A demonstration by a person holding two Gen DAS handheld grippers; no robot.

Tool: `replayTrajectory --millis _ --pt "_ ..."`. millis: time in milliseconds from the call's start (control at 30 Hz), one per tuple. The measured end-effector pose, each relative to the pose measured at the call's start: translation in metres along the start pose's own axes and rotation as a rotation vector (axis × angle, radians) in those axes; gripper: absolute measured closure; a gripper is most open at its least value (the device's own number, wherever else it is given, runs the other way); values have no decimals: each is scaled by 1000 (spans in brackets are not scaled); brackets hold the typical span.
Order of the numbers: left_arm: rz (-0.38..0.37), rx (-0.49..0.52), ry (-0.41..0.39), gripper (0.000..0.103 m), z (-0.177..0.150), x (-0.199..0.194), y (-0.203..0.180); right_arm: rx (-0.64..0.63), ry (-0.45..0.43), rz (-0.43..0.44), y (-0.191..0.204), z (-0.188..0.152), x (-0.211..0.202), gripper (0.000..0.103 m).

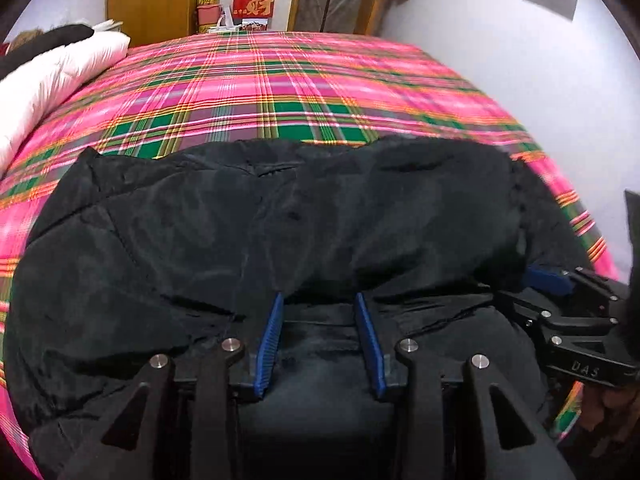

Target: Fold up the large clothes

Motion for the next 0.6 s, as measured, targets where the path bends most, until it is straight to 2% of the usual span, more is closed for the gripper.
replayTrajectory --millis 133,200,300,400,500,600 --pt "18 -12 4 63 6 9 2 -1 -7 -22 -1 2 5 44" --pt "12 -32 7 63 8 3 4 37 -6 0 -2 7 -2 43" --pt "-9 -79 -5 65 10 -25 2 70 -34 9 -1 7 -33 44" --pt "-26 -75 -72 65 7 -65 -6 66 -113 43 10 -2 -76 44" --pt "-38 -56 -113 65 -14 -97 -20 67 -158 56 16 -22 -106 44" --pt "-31 -22 -65 65 -47 -93 -31 58 -91 29 16 -53 -93 44"
Point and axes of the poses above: each gripper's, at about its wrist camera, not at the fingertips, and x roughly the way its jaws point, y to its left, z to its top, the point moved 10 cm from there along x, roughly the way its jaws point, and after that the axes turned 15 degrees about x, right-handed, at the moved point
